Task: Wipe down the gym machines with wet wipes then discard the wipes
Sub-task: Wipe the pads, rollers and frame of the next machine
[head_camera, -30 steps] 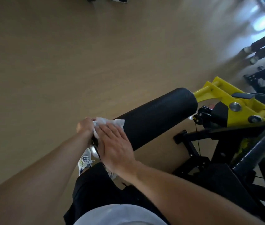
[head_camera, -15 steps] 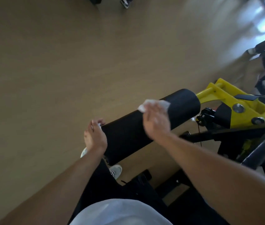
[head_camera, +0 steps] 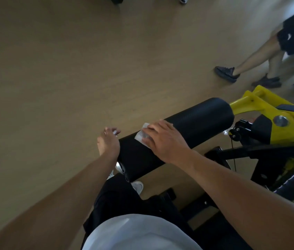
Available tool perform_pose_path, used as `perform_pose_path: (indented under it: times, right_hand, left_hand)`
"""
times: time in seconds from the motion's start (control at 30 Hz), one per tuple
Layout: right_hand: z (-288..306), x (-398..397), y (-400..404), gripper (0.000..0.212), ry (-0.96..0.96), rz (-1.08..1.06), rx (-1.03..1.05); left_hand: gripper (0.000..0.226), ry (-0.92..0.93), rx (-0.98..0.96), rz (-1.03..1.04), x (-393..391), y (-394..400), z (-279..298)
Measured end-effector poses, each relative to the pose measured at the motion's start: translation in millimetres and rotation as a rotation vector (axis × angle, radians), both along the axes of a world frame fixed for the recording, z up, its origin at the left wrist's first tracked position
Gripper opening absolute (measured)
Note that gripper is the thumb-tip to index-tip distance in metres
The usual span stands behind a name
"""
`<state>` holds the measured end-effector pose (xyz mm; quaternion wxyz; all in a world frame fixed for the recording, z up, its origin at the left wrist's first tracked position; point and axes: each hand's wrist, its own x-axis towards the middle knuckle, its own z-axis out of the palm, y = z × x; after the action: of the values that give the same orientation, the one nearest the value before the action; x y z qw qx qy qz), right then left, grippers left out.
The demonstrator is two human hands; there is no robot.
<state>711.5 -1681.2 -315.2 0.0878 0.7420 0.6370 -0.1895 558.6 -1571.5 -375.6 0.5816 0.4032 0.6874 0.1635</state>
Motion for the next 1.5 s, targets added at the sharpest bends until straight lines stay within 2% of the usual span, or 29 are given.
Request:
perform_pose_path:
  times: [0.17,0.3,0.43,0.5,0.6,0.7,0.8,0.87,0.93,1.0,1.1,1.17,1.27,1.33,1.43,1.5]
  right_hand:
    - [-16,-47,-14,0.058,0.053,0.080,0.048]
    - [-13,-40,-18,0.055,0.109,0.047,0.053]
    - [-3,67,-18,0.049,0.013,-0.360,0.116]
    - [1,130,-30,0.050,-0.065,-0.546,0.070]
    - [0,161,-34,0.051,-0.107,-0.691,0.019]
    - [-6,80,-4,0.043,0.024,-0.579,0.054]
    - [-6,-43,8,0.026,0.167,-0.237,0.121]
    - [-5,-88,2,0.039,0.224,-0.014,0.100]
    - [-3,-72,1,0.048,0.228,0.019,0.039]
    - [-6,-23,3,0.040,0.156,-0.098,0.084]
    - [-4,92,-7,0.043,-0.046,-0.503,0.117]
    - [-1,152,-24,0.045,-0.126,-0.680,0.067]
    - [-6,134,-20,0.043,-0.116,-0.792,0.113]
    - [-12,60,-4,0.036,0.016,-0.638,0.132]
    - [0,-56,-2,0.045,0.282,-0.060,0.065]
    - [1,-49,-2,0.050,0.289,0.076,0.030]
  left_hand:
    - [0.043,0.024,0.148,-0.090,-8,-27,17]
    - [0.043,0.052,0.118,-0.120,-3,-21,7]
    - [0.040,0.026,-0.024,-0.090,-1,-3,-8]
    - [0.037,-0.018,-0.131,-0.067,-2,5,-18]
    - [0.036,-0.050,-0.169,-0.055,0,16,-31]
    - [0.029,-0.057,-0.160,-0.047,0,26,-43]
    - [0.033,-0.011,-0.133,-0.085,3,33,-38]
    - [0.033,0.047,-0.112,-0.074,6,34,-31]
    - [0.028,0.017,-0.077,-0.066,7,30,-23]
    - [0.034,-0.018,0.008,-0.027,3,19,-10]
    - [0.046,0.048,0.143,-0.177,0,-13,8]
    - [0.046,0.066,0.217,-0.215,2,-28,21]
    - [0.043,0.082,0.232,-0.174,6,-26,14]
    - [0.041,0.089,0.249,-0.184,6,-24,10]
    - [0.039,0.070,0.262,-0.110,6,-26,16]
    - [0.040,0.076,0.247,-0.083,6,-26,16]
